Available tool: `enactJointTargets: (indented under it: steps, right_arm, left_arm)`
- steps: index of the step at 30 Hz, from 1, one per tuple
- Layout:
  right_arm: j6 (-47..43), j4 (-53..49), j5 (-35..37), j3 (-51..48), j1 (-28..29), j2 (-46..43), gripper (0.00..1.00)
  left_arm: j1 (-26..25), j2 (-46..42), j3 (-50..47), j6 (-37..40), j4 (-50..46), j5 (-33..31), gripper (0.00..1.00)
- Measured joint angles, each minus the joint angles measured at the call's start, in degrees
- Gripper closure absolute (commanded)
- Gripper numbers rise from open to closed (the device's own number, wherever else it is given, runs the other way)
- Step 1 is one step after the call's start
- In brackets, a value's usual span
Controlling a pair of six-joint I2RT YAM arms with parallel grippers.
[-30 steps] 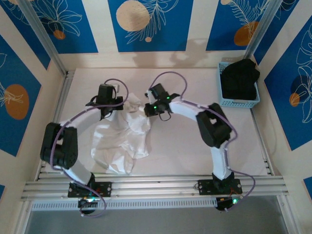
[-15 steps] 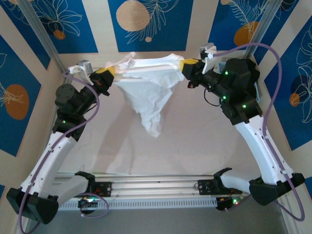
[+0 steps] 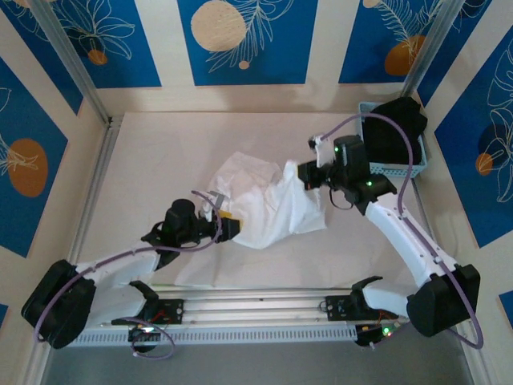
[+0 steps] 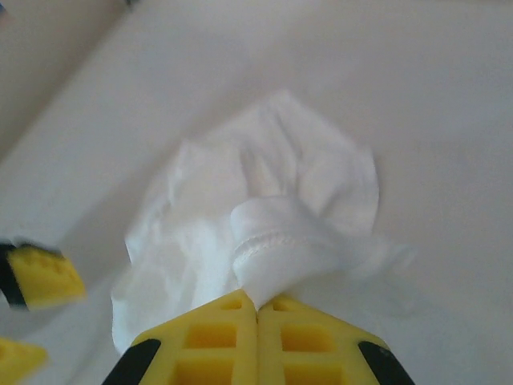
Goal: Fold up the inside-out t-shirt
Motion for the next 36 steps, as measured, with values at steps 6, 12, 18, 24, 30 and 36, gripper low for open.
enactJointTargets:
  steps: [6,12,18,24,30,36]
  right_arm:
    - [3.08,-4.66,6.6,-1.77,-0.76,0.0,1.0]
    - [5.77,-5.68,10.03,-1.79,-2.38,1.18,1.0]
    - [6.4,-5.14,10.01,-2.14,-2.51,1.4,1.0]
    - [6.4,-4.28,9.86,-2.73,-2.84,1.79,1.0]
    - [5.4,-4.0,9.94,-1.49,-3.98,1.79,1.0]
    - [1.51,-2.99,10.32,5.55,-5.84,-3.23,1.0]
  left_arm:
    - [1.09,6.45,15.63,6.97,-10.14,-9.9,0.24]
    - [1.79,29.66,36.85,12.66,-19.08,-11.85,0.24]
    - [1.79,50.03,57.42,18.69,-31.36,-12.35,0.35]
    - [1.77,61.83,72.39,22.91,-43.41,-11.52,0.82]
    - [1.88,60.39,75.65,24.61,-47.74,-11.74,1.0]
    - [4.35,38.84,65.13,21.73,-39.6,-11.67,1.0]
